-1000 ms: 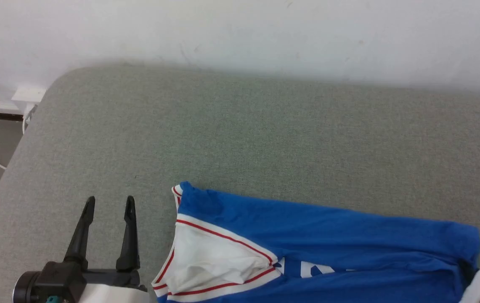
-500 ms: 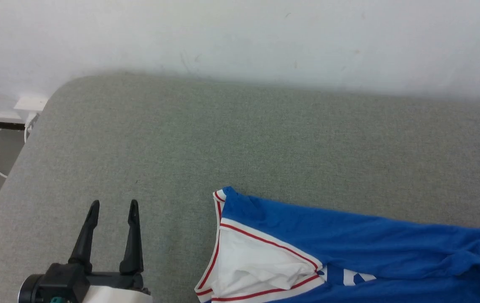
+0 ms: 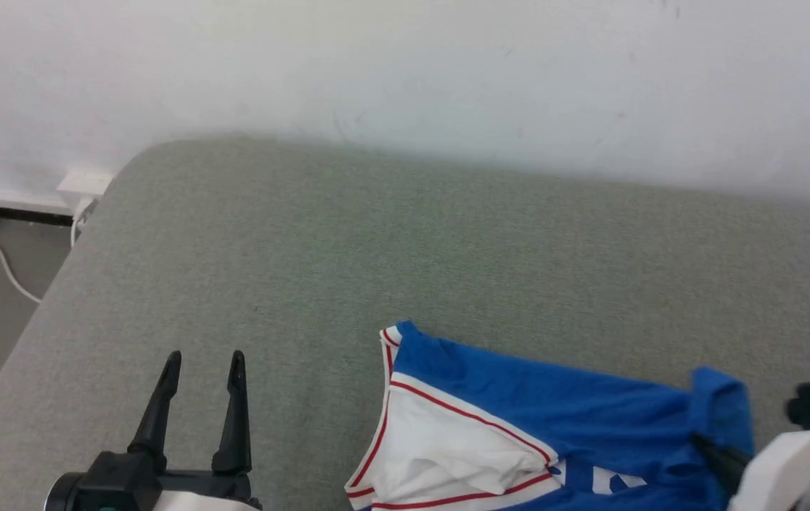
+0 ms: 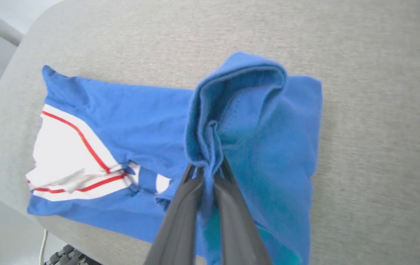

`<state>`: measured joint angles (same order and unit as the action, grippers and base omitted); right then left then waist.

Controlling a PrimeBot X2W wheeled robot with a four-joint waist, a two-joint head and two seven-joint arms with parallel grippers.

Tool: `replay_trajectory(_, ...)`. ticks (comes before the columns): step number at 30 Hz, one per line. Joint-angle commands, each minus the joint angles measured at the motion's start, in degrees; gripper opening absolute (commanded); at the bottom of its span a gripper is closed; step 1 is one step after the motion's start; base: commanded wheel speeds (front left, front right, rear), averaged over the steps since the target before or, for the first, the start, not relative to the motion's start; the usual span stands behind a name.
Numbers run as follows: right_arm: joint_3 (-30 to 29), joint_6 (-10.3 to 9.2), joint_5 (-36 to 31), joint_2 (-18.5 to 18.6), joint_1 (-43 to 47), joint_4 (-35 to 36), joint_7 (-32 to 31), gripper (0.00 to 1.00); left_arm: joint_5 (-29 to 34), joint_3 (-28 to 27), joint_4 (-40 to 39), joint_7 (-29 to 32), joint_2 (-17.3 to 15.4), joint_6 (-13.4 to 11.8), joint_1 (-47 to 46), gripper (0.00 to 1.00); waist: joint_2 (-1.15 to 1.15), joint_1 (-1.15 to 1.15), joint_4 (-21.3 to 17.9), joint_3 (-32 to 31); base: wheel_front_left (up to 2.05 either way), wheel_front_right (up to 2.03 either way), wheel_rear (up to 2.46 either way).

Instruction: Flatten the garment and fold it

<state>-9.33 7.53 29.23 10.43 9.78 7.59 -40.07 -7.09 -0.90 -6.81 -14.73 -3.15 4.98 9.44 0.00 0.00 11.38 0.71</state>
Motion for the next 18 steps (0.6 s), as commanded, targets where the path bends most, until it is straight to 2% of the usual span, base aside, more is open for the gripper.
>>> replay_trajectory(1, 2.0, -0.04, 2.0, -1.3, 0.0, 1.7, -1.4, 0.0, -0.3, 0.2, 0.2, -0.3, 0.3, 0.2, 0.4, 1.0, 0.0, 0.0, 1.4, -0.3, 0.0, 0.0, 0.0)
replay_trajectory(9, 11.4, -0.04, 7.8, -5.2, -4.1, 3.4, -4.9, 0.0, -0.5, 0.8, 0.6, -0.3, 0.3, 0.4, -0.1, 1.0, 0.0, 0.0, 5.2, 0.3, 0.0, 0.0, 0.0)
replay_trajectory(18, 18.4, -0.04, 9.6, -7.3, -10.7, -2.7, -3.6, 0.0, -0.9, 1.4, 1.2, -0.3, 0.3, 0.8, -1.0, 1.0, 0.0, 0.0, 9.6, 1.6, 0.0, 0.0, 0.0)
